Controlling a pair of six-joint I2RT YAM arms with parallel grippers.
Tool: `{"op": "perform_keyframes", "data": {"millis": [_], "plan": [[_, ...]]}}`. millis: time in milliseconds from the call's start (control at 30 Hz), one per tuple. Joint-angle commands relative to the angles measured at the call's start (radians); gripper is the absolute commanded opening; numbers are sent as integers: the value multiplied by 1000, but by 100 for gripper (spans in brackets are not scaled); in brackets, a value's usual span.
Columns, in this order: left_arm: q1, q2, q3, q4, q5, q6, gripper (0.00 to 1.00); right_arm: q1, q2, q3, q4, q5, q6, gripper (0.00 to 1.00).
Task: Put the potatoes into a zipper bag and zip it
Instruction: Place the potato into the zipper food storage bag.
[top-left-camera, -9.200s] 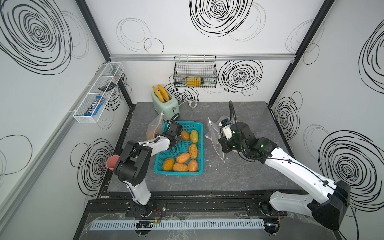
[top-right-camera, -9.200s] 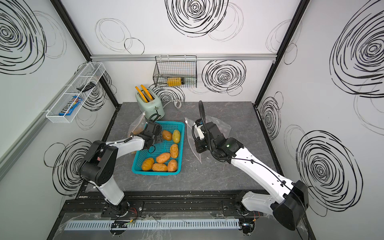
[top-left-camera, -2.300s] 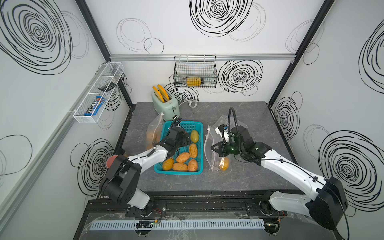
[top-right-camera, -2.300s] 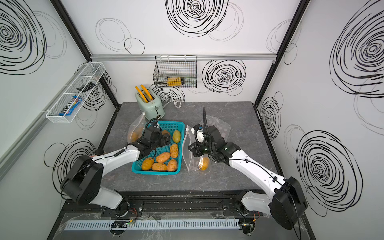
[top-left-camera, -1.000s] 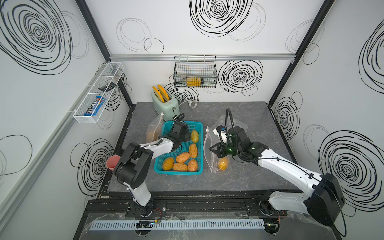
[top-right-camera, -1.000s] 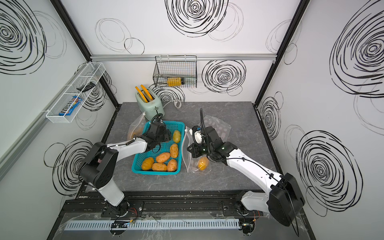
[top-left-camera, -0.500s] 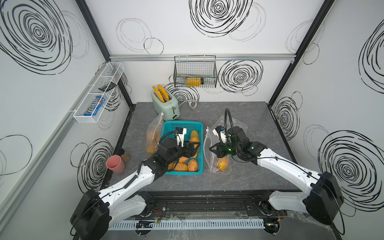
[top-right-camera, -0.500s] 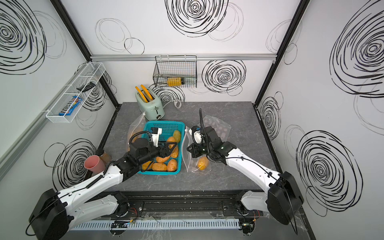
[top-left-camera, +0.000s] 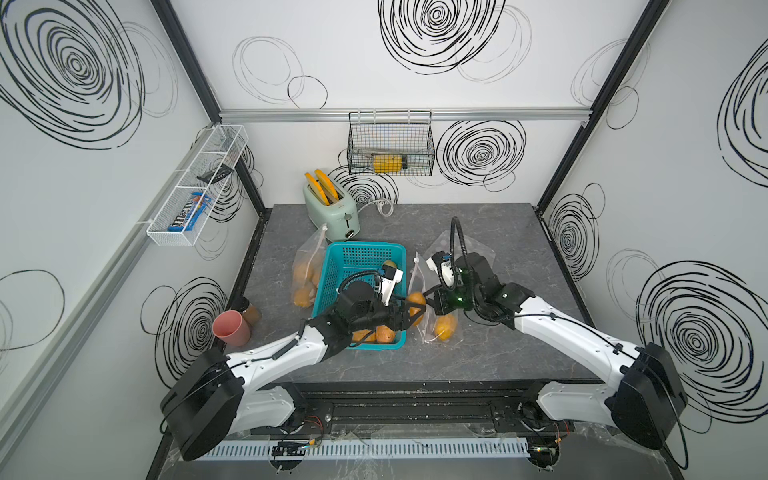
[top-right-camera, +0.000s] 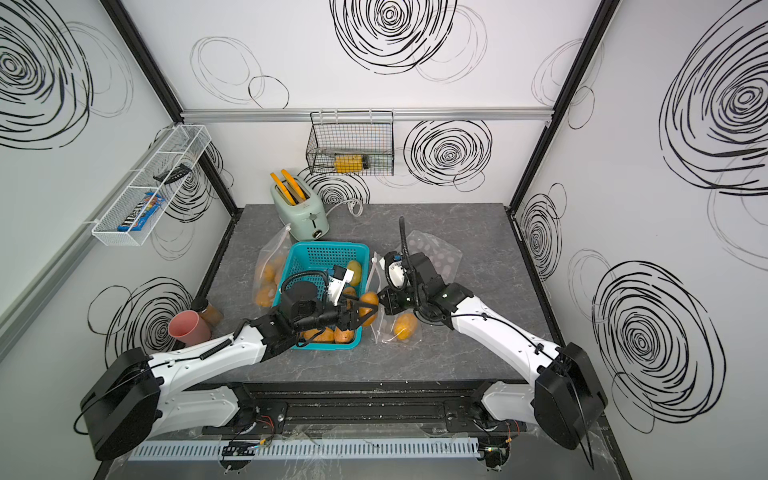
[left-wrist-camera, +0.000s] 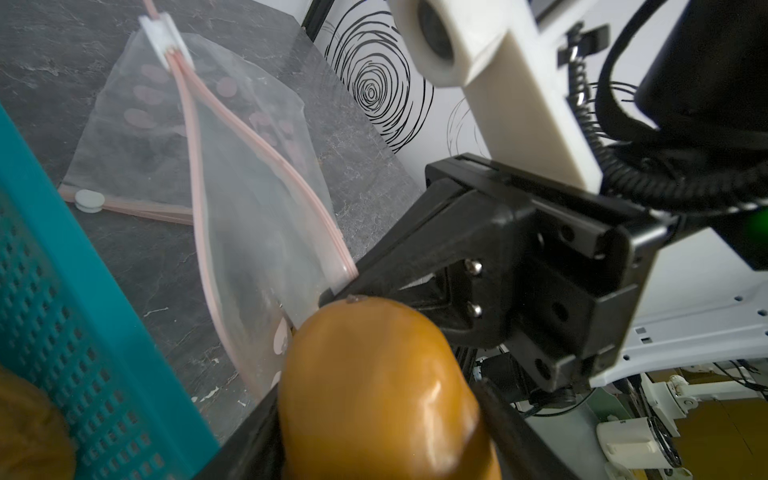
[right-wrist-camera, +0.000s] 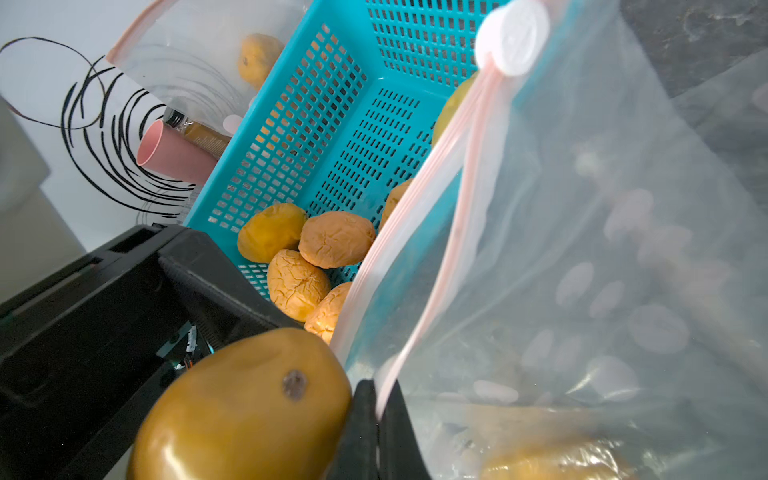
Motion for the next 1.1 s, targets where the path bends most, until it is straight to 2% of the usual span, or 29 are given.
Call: {"op": "perform_keyframes", "data": {"millis": [0,100,200,433,567,967,1067], "plan": [[11,44,30,24,-27,-14,53,8,2,4,14,-29,-6,0],[19,63,35,-8,-46,-4,53,11,-3,5,15,-33,-5,0],[23,66,50,-88,-111,22,53,14,-12,4,12,-32,-4,0],[40,81,76,-133,-128,22,54,41,-13,13,13,-30,-1,0],[39,88,116,-151,-98,45,55,64,-3,30,-2,-22,-3,0],[41,127,165,-244,-132,65,55,115,-34,82,-10,-9,11,0],[45,131,174,-295,-176,90,55,116,-37,86,-20,-9,10,0]]}}
